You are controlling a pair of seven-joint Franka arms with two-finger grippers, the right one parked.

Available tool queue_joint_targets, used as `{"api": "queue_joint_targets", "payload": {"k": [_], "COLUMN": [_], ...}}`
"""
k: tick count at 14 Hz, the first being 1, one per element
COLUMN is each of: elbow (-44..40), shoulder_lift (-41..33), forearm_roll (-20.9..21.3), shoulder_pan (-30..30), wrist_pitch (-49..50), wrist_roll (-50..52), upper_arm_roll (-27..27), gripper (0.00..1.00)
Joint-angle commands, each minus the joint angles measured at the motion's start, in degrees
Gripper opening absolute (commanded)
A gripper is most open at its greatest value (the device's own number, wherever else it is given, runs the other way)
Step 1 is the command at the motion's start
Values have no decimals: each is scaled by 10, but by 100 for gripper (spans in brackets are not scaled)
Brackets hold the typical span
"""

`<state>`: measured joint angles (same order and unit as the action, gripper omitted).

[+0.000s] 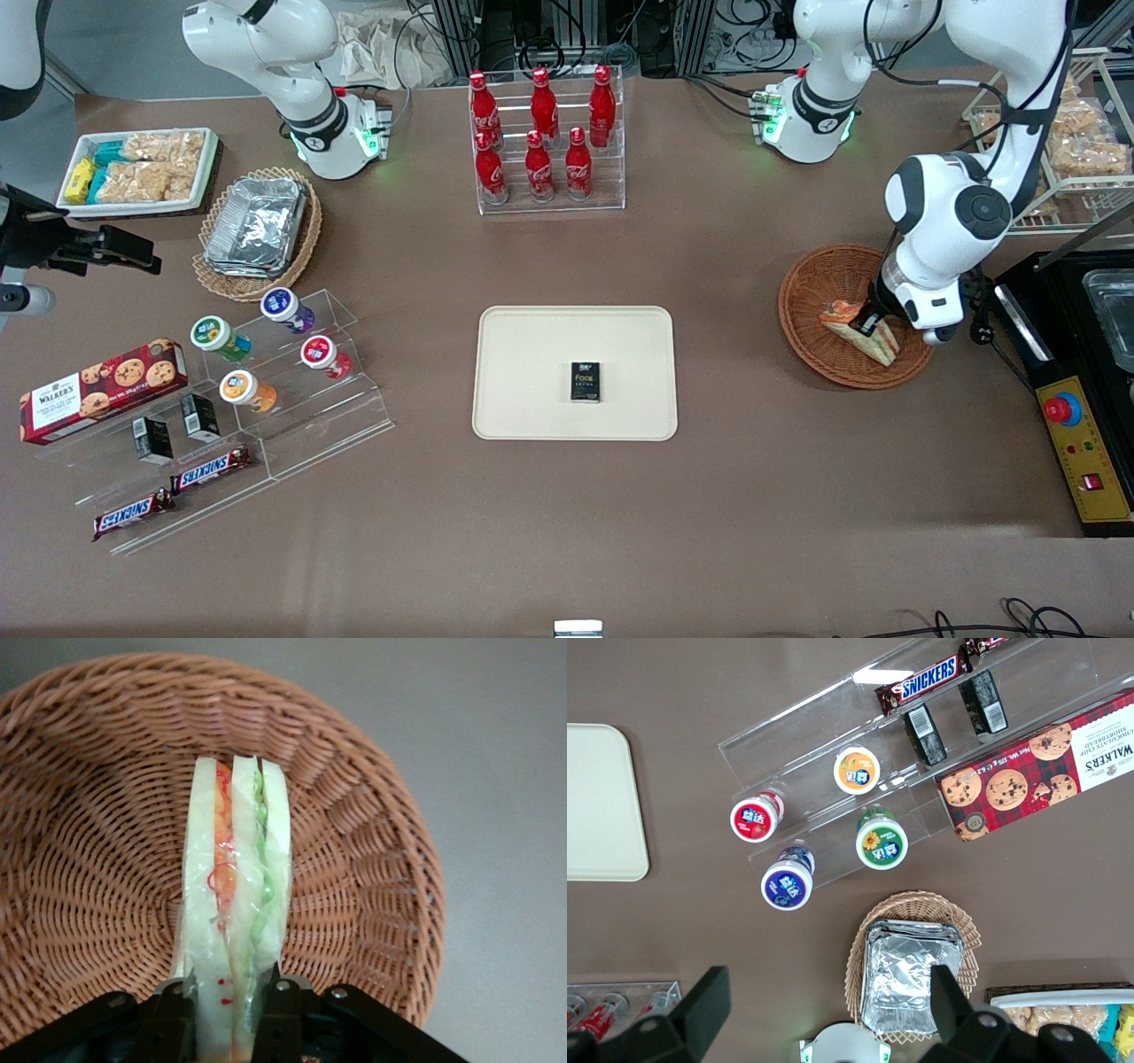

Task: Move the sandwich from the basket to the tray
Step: 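Lower the open left gripper and close it on the sandwich, then lift the sandwich out of the basket with the left gripper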

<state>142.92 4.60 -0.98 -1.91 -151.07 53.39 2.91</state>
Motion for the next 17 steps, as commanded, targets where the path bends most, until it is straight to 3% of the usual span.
{"api": "queue_joint_targets", "payload": {"k": [1, 8, 11, 17], "elbow": [-14, -264, -341, -454], "shoulder_lift": [-41, -43, -43, -15], "forearm_roll": [7, 6, 7, 9], "shoulder_pan": [1, 1, 1, 1], "wrist_pitch": [44, 364, 436, 495], "wrist_roll": [-14, -92, -152, -210], "upper_arm_roll": [4, 13, 21, 126], "gripper": [0, 0, 0, 0]}}
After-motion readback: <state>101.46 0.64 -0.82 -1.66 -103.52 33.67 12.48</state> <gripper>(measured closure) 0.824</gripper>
